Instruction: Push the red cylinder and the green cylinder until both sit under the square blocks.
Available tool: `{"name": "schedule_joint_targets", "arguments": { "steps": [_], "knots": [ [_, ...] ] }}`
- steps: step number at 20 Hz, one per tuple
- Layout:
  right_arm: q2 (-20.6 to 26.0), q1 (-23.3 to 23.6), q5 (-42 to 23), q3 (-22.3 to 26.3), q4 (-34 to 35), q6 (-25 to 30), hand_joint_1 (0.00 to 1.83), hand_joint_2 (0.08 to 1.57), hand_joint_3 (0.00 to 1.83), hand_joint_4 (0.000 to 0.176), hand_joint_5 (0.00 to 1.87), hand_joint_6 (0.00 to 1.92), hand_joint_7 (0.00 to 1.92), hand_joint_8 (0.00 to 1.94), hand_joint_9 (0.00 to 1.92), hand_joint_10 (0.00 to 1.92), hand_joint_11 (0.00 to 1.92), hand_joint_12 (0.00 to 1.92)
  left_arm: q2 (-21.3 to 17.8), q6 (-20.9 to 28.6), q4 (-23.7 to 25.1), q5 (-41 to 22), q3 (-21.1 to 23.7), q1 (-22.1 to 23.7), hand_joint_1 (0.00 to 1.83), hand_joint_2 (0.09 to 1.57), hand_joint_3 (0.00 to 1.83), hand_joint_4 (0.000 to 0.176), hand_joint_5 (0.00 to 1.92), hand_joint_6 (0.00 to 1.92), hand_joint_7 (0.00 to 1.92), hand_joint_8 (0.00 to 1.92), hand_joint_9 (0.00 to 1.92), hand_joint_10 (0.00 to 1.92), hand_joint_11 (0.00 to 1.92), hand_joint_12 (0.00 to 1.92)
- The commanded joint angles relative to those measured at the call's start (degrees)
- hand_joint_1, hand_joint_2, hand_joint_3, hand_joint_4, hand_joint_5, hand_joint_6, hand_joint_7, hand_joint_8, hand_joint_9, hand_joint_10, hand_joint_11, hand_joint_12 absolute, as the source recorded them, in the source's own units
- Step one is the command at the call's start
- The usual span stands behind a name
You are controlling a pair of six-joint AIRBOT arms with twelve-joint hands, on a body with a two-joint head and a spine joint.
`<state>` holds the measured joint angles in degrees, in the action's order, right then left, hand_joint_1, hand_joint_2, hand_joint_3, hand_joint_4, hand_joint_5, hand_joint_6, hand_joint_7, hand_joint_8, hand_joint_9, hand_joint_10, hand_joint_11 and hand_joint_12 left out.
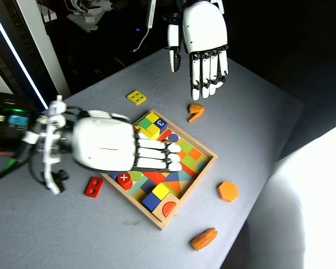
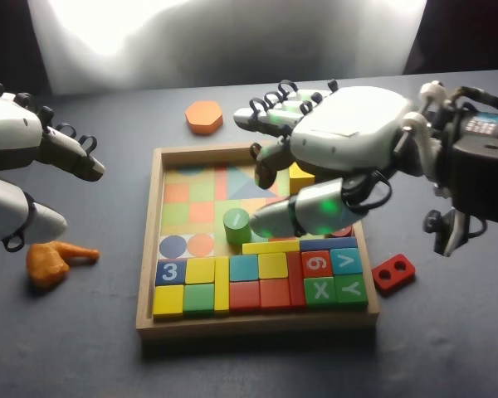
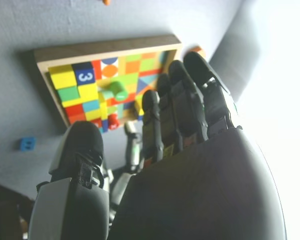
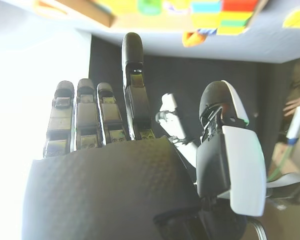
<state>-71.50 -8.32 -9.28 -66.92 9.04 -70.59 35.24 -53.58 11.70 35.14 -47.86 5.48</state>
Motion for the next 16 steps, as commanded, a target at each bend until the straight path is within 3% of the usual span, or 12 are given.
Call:
{"name": "schedule_joint_targets", "arguments": {
  "steps": [1, 4, 12, 16],
  "knots": [
    [-0.17, 0.48, -5.88, -0.48, 0.11, 0.06, 0.0, 1.16, 0.0, 0.0, 0.53, 0.51, 0.16, 0.01, 0.01, 0.0, 0.0, 0.0, -0.38, -0.24, 1.0, -4.21, -0.23, 0.56, 0.44, 1.37, 0.0, 0.026, 0.31, 0.01, 0.31, 0.0, 0.34, 0.0, 0.0, 1.04],
    [-2.38, -0.33, -6.25, -1.9, 0.11, -0.56, 0.0, 1.17, 0.01, 0.0, 0.54, 0.52, 0.18, 0.02, 0.02, 0.01, 0.0, 0.0, -0.38, -0.24, 1.0, -4.21, -0.24, 0.56, 0.41, 1.38, 0.0, 0.022, 0.31, 0.0, 0.33, 0.0, 0.34, 0.0, 0.0, 1.03],
    [-5.37, -1.74, -7.15, -3.08, 0.09, -0.79, 0.01, 1.16, 0.0, 0.0, 0.52, 0.54, 0.17, 0.01, 0.01, 0.01, 0.0, 0.0, -0.39, -0.24, 0.99, -4.21, -0.22, 0.54, 0.43, 1.38, 0.0, 0.031, 0.32, 0.01, 0.32, 0.01, 0.34, 0.01, 0.0, 1.04],
    [-6.06, -2.37, -8.6, -3.29, 0.07, -0.79, 0.0, 1.16, 0.0, 0.0, 0.52, 0.54, 0.17, 0.01, 0.03, 0.02, 0.0, 0.0, -0.39, -0.24, 0.99, -4.21, -0.23, 0.51, 0.35, 1.39, 0.0, 0.036, 0.29, 0.0, 0.32, 0.0, 0.34, 0.0, 0.0, 1.03]
  ]
}}
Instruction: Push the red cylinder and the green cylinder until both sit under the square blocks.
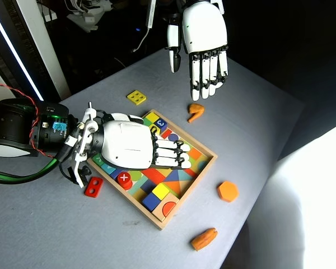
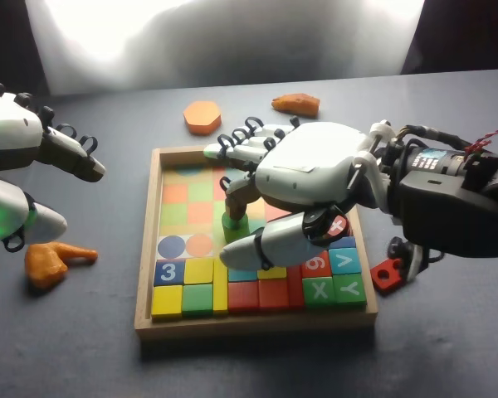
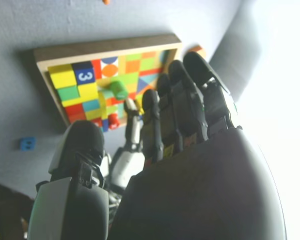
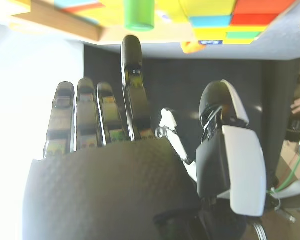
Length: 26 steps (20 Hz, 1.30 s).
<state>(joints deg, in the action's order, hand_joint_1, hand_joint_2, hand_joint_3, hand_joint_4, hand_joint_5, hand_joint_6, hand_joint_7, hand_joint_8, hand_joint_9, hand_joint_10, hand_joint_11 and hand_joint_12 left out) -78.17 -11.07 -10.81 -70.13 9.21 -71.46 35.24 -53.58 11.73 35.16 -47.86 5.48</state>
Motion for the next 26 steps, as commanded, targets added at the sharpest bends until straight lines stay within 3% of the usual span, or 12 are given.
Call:
{"name": "schedule_joint_targets", "arguments": {
  "steps": [1, 5, 8, 12, 20, 22, 26],
  "knots": [
    [0.42, 0.28, -7.13, -0.22, -0.1, 0.08, 0.0, 1.16, 0.0, 0.0, 0.52, 0.54, 0.18, 0.01, 0.04, 0.02, 0.0, 0.0, -0.39, -0.24, 0.98, -4.23, -0.23, 0.51, 0.36, 1.39, 0.0, 0.032, 0.29, 0.01, 0.32, 0.0, 0.35, 0.01, 0.0, 1.04],
    [-0.09, -0.56, -7.57, -0.68, -0.11, 0.08, 0.01, 1.16, 0.0, 0.0, 0.52, 0.55, 0.21, 0.02, 0.03, 0.02, 0.0, 0.0, -0.39, -0.24, 0.99, -4.23, -0.26, 0.52, 0.38, 1.4, 0.0, 0.023, 0.28, 0.0, 0.3, 0.0, 0.34, 0.0, 0.0, 1.05],
    [-0.27, -1.35, -7.02, -0.66, -0.11, 0.16, 0.0, 1.16, 0.0, 0.0, 0.51, 0.55, 0.2, 0.01, 0.04, 0.02, 0.0, 0.0, -0.39, -0.24, 0.99, -4.23, -0.28, 0.52, 0.39, 1.37, 0.0, 0.037, 0.29, 0.0, 0.32, 0.0, 0.35, 0.0, 0.0, 1.05],
    [0.17, -1.97, -5.33, -0.62, -0.11, 0.29, 0.0, 1.16, 0.0, 0.0, 0.52, 0.55, 0.19, 0.01, 0.03, 0.02, 0.0, 0.0, -0.39, -0.24, 0.99, -4.23, -0.28, 0.52, 0.41, 1.38, 0.0, 0.028, 0.31, 0.01, 0.34, 0.01, 0.36, 0.0, 0.0, 1.09],
    [4.47, -1.46, -2.3, 1.33, -0.14, -0.19, 0.0, 1.16, 0.0, 0.0, 0.53, 0.56, 0.19, 0.01, 0.04, 0.03, 0.0, 0.0, -0.39, -0.24, 0.99, -4.23, -0.28, 0.53, 0.38, 1.38, 0.0, 0.038, 0.3, 0.01, 0.32, 0.0, 0.35, 0.0, 0.0, 1.07],
    [5.55, -1.54, -1.05, 1.74, -0.13, -0.49, 0.0, 1.16, 0.0, 0.0, 0.51, 0.55, 0.19, 0.0, 0.04, 0.03, 0.0, 0.0, -0.39, -0.24, 0.99, -4.23, -0.28, 0.54, 0.39, 1.39, 0.0, 0.027, 0.28, 0.0, 0.32, 0.0, 0.35, 0.0, 0.0, 1.07],
    [7.45, -2.15, -0.44, 3.36, -0.15, -1.03, 0.02, 1.15, 0.0, 0.0, 0.48, 0.54, 0.22, 0.01, 0.05, 0.04, 0.0, 0.0, -0.39, -0.24, 0.98, -4.24, -0.27, 0.54, 0.41, 1.38, 0.0, 0.027, 0.29, 0.0, 0.31, 0.0, 0.34, 0.0, 0.0, 1.07]
  ]
}}
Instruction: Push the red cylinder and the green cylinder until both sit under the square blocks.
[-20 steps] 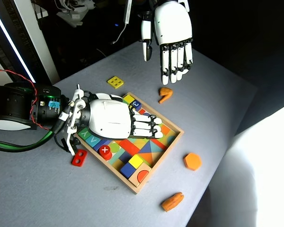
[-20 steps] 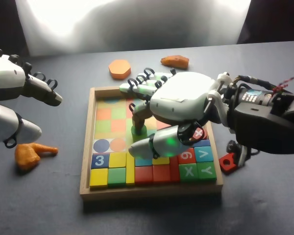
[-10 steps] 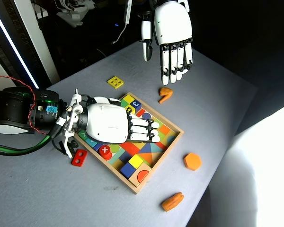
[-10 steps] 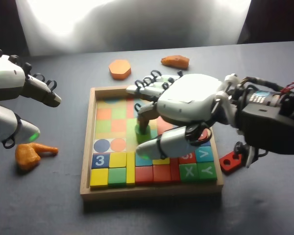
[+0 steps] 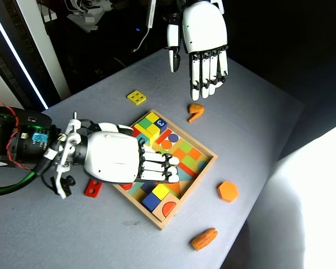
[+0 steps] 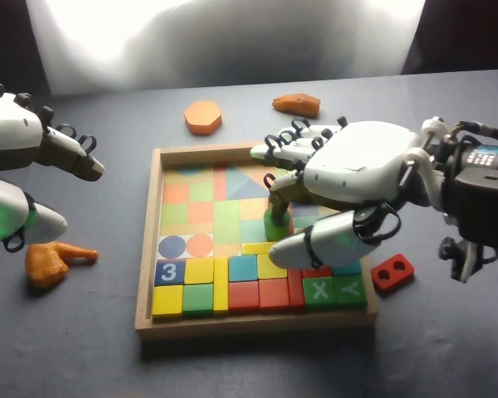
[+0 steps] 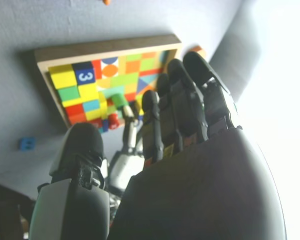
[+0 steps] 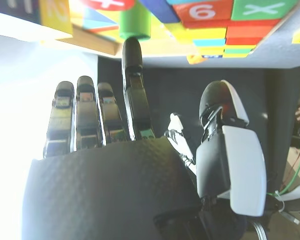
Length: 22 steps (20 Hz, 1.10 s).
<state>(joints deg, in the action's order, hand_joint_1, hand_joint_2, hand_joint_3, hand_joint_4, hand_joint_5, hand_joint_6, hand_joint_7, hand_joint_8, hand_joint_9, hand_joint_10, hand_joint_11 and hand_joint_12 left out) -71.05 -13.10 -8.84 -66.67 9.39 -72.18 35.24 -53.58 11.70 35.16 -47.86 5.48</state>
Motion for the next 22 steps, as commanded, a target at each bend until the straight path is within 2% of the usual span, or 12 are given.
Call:
{"name": "schedule_joint_targets", "arguments": {
  "steps": [1, 8, 11, 13, 15, 20, 22],
  "knots": [
    [0.77, -0.35, -2.28, 0.45, -0.32, -0.94, 0.02, 1.15, 0.0, 0.0, 0.48, 0.54, 0.21, 0.01, 0.05, 0.04, 0.0, 0.0, -0.39, -0.24, 1.0, -4.24, -0.27, 0.54, 0.4, 1.38, 0.0, 0.031, 0.29, 0.0, 0.31, 0.0, 0.35, 0.0, 0.0, 1.08],
    [3.67, -0.79, -1.19, 3.52, -0.34, -1.63, 0.02, 1.16, 0.0, 0.0, 0.5, 0.55, 0.23, 0.01, 0.05, 0.05, 0.0, 0.0, -0.39, -0.24, 0.99, -4.23, -0.26, 0.55, 0.42, 1.37, 0.0, 0.034, 0.31, 0.01, 0.33, 0.0, 0.36, 0.01, 0.0, 1.07],
    [4.67, -0.95, -0.68, 4.34, -0.34, -1.75, 0.02, 1.16, 0.0, 0.0, 0.5, 0.55, 0.21, 0.0, 0.04, 0.05, 0.0, 0.0, -0.39, -0.24, 0.98, -4.23, -0.23, 0.55, 0.42, 1.38, 0.0, 0.042, 0.33, 0.01, 0.33, 0.0, 0.36, 0.0, 0.0, 1.08],
    [5.41, -1.01, -0.64, 4.8, -0.35, -1.86, 0.04, 1.15, 0.0, 0.0, 0.51, 0.55, 0.24, 0.01, 0.06, 0.06, 0.0, 0.0, -0.39, -0.24, 0.98, -4.23, -0.23, 0.55, 0.4, 1.38, 0.0, 0.03, 0.31, 0.0, 0.32, 0.0, 0.36, 0.0, 0.0, 1.09],
    [6.13, -1.03, -0.63, 5.17, -0.35, -1.91, 0.02, 1.16, 0.0, 0.0, 0.51, 0.55, 0.22, 0.0, 0.04, 0.06, 0.0, 0.0, -0.39, -0.24, 0.98, -4.23, -0.23, 0.56, 0.42, 1.38, 0.0, 0.035, 0.31, 0.0, 0.31, 0.0, 0.34, 0.0, 0.0, 1.05],
    [7.2, -0.89, -0.61, 6.1, -0.36, -2.27, 0.02, 1.16, 0.0, 0.0, 0.51, 0.54, 0.22, 0.0, 0.03, 0.06, 0.0, 0.0, -0.39, -0.24, 0.99, -4.24, -0.23, 0.58, 0.41, 1.38, 0.0, 0.029, 0.3, 0.0, 0.31, 0.0, 0.35, 0.0, 0.0, 1.07],
    [7.2, -0.61, -0.68, 6.35, -0.36, -2.36, 0.02, 1.15, 0.0, 0.0, 0.52, 0.55, 0.22, 0.0, 0.04, 0.07, 0.0, 0.0, -0.39, -0.24, 0.99, -4.24, -0.24, 0.58, 0.41, 1.38, 0.0, 0.032, 0.3, 0.0, 0.32, 0.0, 0.35, 0.0, 0.0, 1.06]
  ]
}}
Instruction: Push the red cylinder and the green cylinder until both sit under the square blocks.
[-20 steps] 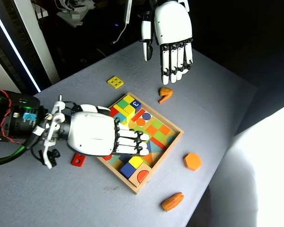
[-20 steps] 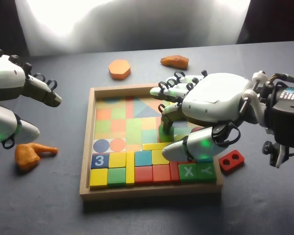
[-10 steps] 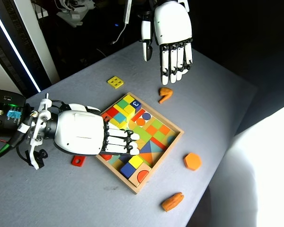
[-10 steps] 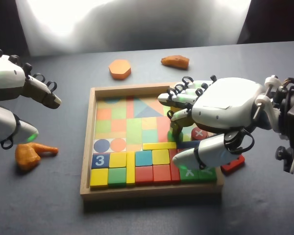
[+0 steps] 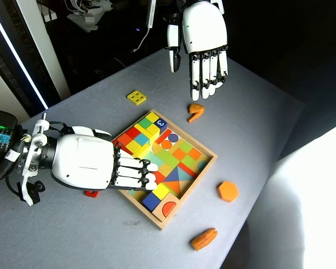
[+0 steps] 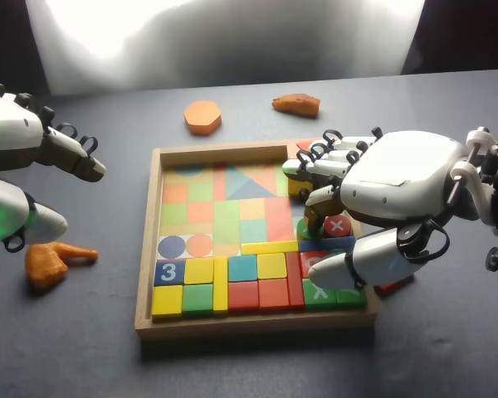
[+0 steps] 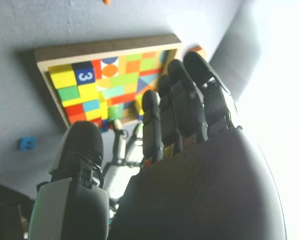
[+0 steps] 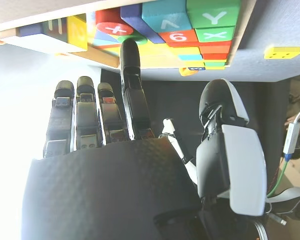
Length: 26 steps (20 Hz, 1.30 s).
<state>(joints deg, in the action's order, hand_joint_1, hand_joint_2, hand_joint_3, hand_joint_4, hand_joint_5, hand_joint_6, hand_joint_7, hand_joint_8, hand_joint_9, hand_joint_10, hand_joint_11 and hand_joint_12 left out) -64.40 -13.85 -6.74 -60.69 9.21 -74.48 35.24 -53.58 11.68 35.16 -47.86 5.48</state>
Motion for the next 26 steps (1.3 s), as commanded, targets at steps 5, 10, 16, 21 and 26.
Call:
{"name": "schedule_joint_targets", "arguments": {
  "steps": [5, 10, 16, 21, 26],
  "knots": [
    [0.55, 1.57, -3.03, 0.52, -0.18, -0.09, 0.02, 1.16, 0.0, 0.0, 0.51, 0.54, 0.2, 0.0, 0.04, 0.07, 0.0, 0.0, -0.39, -0.24, 1.02, -4.25, -0.27, 0.58, 0.39, 1.38, 0.0, 0.03, 0.28, 0.0, 0.3, 0.0, 0.35, 0.0, 0.0, 1.08],
    [0.77, 3.92, -3.07, 0.7, -0.16, 0.62, 0.03, 1.16, 0.0, 0.0, 0.51, 0.55, 0.22, 0.01, 0.04, 0.08, 0.0, 0.0, -0.39, -0.24, 1.02, -4.25, -0.27, 0.58, 0.39, 1.39, 0.0, 0.03, 0.27, 0.0, 0.31, 0.0, 0.36, 0.0, 0.0, 1.09],
    [5.28, 7.65, -1.78, 3.54, -0.18, 1.32, 0.01, 1.16, 0.0, 0.0, 0.5, 0.55, 0.19, 0.0, 0.02, 0.09, 0.0, 0.0, -0.39, -0.24, 1.03, -4.25, -0.28, 0.58, 0.42, 1.39, 0.0, 0.032, 0.3, 0.01, 0.32, 0.01, 0.36, 0.0, 0.0, 1.1],
    [13.71, 10.28, -0.92, 9.62, -0.22, 0.51, 0.03, 1.15, 0.0, 0.0, 0.5, 0.55, 0.23, 0.02, 0.01, 0.1, 0.0, 0.0, -0.39, -0.24, 1.03, -4.26, -0.34, 0.68, 0.41, 1.39, 0.0, 0.033, 0.3, 0.0, 0.33, 0.0, 0.36, 0.0, 0.0, 1.09],
    [22.15, 10.52, -1.3, 13.89, -0.23, -0.51, 0.02, 1.15, 0.0, 0.0, 0.46, 0.53, 0.26, 0.03, 0.02, 0.11, 0.0, 0.0, -0.37, -0.39, 1.04, -4.27, -0.34, 0.81, 0.4, 1.38, 0.0, 0.038, 0.3, 0.0, 0.34, 0.01, 0.37, 0.0, 0.0, 1.11]
  ]
}}
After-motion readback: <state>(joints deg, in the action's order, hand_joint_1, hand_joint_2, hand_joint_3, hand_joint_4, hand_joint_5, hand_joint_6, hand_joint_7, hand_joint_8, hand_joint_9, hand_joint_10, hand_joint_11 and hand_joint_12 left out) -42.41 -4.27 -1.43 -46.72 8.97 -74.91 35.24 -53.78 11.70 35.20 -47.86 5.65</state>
